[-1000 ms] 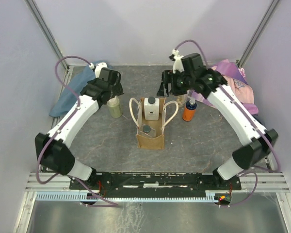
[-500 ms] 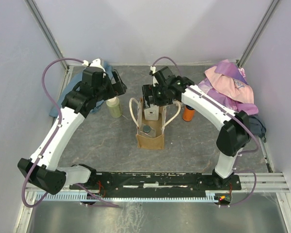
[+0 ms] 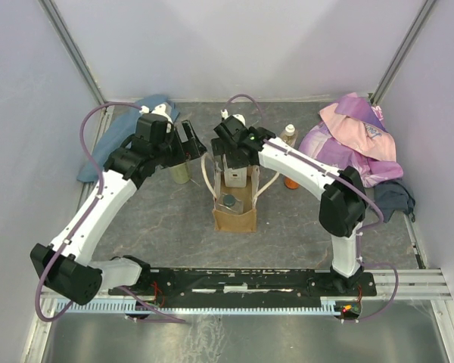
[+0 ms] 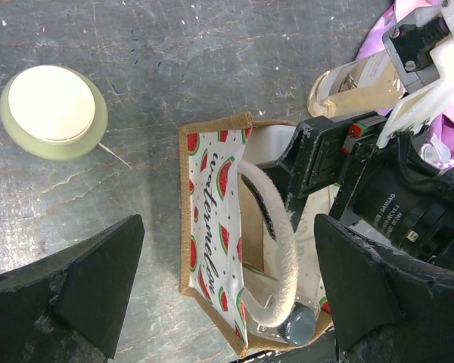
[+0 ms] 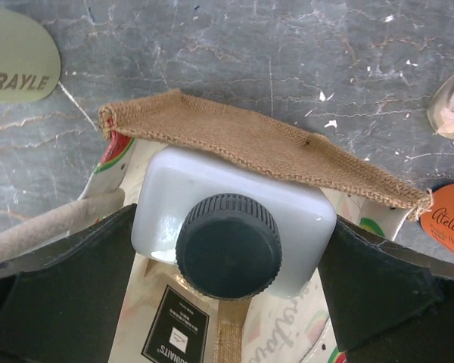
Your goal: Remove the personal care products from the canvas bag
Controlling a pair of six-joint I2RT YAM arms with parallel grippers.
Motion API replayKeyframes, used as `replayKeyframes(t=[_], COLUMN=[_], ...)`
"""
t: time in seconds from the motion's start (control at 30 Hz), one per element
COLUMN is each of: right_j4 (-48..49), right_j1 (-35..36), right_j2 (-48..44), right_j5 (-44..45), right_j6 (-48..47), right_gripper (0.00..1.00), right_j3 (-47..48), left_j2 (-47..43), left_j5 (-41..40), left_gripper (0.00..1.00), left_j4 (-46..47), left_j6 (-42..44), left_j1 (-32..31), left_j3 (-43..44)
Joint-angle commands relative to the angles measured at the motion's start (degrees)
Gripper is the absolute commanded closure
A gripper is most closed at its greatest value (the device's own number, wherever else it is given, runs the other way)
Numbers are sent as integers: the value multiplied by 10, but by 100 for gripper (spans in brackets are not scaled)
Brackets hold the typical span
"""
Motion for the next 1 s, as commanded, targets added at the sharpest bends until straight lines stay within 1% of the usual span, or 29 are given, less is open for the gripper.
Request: replayKeyframes(t=[0.0, 0.2, 0.3, 0.33, 0.53, 0.7, 0.77, 0.83, 0.97], right_j4=[25, 43, 51, 54, 61, 69, 61, 53, 42], right_j1=[8, 14, 16, 16, 18, 18, 18, 19, 18], right_j2=[5, 12, 13, 13, 9, -28, -44, -62, -98], right_j5=[87, 126, 136, 137, 123, 118, 117, 117, 109], right_j6=[41, 70, 75, 74, 80, 76, 65, 59, 44], right_gripper=[0, 1, 5, 8, 34, 47, 56, 61, 61], right_j3=[3, -7, -12, -15, -23, -37, -28, -16, 17], left_j2=[-26, -30, -26, -23, -10, -14, -16, -19, -27], left_j5=[15, 18, 30, 31, 27, 13, 2, -5, -11], left_gripper=[1, 1, 1, 1, 1, 1, 1, 1, 1], left_j4=[37, 46, 57, 58, 60, 59, 56, 54, 54], left_j6=[-23, -26, -22, -21, -27, -32, -32, -33, -38], left_j1=[-4, -11, -22, -26, -46, -53, -53, -54, -53], left_j3=[-2, -3, -9, -10, -22, -33, -38, -44, -60])
